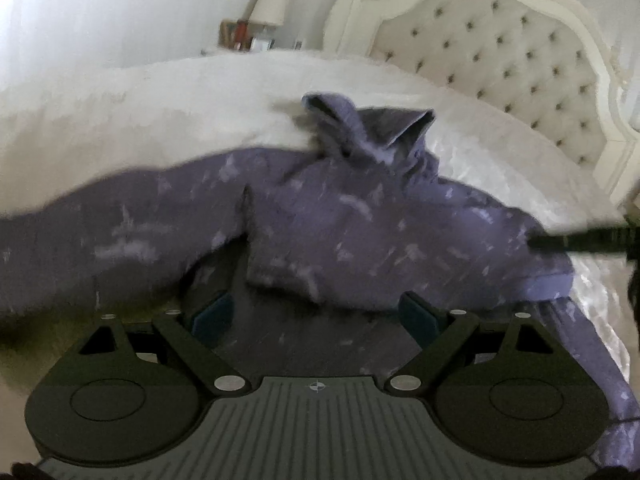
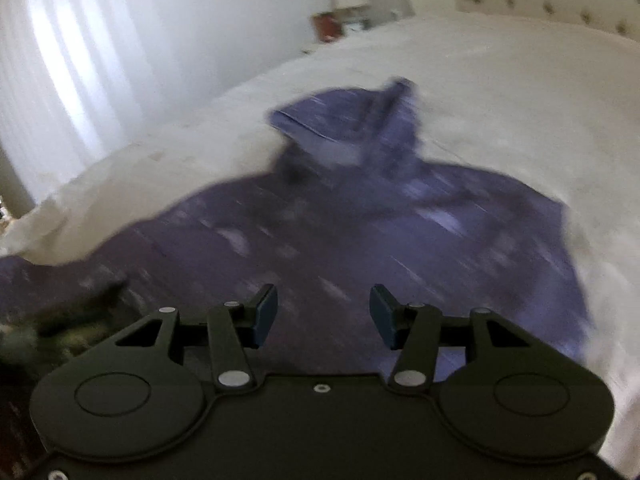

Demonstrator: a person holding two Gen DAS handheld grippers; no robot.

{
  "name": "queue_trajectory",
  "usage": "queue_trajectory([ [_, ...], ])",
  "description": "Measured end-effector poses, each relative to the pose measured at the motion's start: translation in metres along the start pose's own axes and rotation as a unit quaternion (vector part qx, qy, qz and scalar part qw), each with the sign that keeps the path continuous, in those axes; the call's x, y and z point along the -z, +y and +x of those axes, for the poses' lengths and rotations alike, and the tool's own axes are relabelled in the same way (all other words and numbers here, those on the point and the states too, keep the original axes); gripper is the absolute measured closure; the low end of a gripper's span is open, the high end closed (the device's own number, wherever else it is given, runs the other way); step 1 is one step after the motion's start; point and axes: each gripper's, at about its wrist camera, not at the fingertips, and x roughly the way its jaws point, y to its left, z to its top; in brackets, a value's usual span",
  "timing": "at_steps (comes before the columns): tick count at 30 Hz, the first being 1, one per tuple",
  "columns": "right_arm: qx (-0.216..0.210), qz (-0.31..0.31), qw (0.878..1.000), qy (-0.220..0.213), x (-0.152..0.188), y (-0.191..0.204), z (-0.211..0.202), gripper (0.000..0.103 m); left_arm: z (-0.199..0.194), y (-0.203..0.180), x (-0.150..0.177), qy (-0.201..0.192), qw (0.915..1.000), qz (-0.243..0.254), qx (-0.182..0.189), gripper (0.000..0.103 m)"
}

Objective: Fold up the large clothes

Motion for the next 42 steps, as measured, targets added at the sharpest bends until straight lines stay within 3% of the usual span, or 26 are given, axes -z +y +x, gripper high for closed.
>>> queue_trajectory([
  [7, 0.029, 0.049, 0.998, 0.003, 0.048, -0.047, -0.025, 0.044, 0.009, -0.035, -0.023, -0.009, 0.9976, 0.064, -0.024, 0.013],
  [12, 0.029, 0.065, 0.997, 0.004, 0.064, -0.062, -0.026, 0.044, 0.042, -0.035, -0.029, 0.010, 0.9983, 0.038, -0.044, 0.013],
  [16, 0.026, 0.049, 0.998, -0.010, 0.063, -0.062, -0.018, 0.044, 0.067, -0.021, -0.019, 0.049, 0.9972, 0.005, -0.056, 0.013],
  [21, 0.011, 0.024, 1.000, -0.011, 0.060, -0.062, 0.001, 0.044, 0.074, -0.035, -0.010, 0.060, 0.9923, 0.075, -0.078, 0.012],
  [24, 0.060, 0.024, 0.998, -0.025, 0.057, -0.074, 0.007, 0.045, 0.072, -0.040, -0.007, 0.063, 0.9918, 0.085, -0.072, 0.012],
  [29, 0.140, 0.113, 0.983, -0.021, 0.060, -0.128, -0.004, 0.045, 0.073, -0.041, 0.000, 0.055, 0.9912, 0.091, -0.078, 0.010],
  [32, 0.139, 0.123, 0.982, -0.021, 0.063, -0.138, -0.021, 0.045, 0.075, -0.044, 0.005, 0.042, 0.9913, 0.096, -0.080, 0.006],
  [36, 0.137, 0.121, 0.981, -0.065, 0.051, -0.136, -0.040, 0.045, 0.078, -0.045, 0.009, 0.033, 0.9911, 0.098, -0.084, 0.005],
  [42, 0.132, 0.108, 0.982, -0.078, 0.018, -0.138, -0.022, 0.045, 0.078, -0.045, 0.008, 0.039, 0.9910, 0.099, -0.081, 0.005],
])
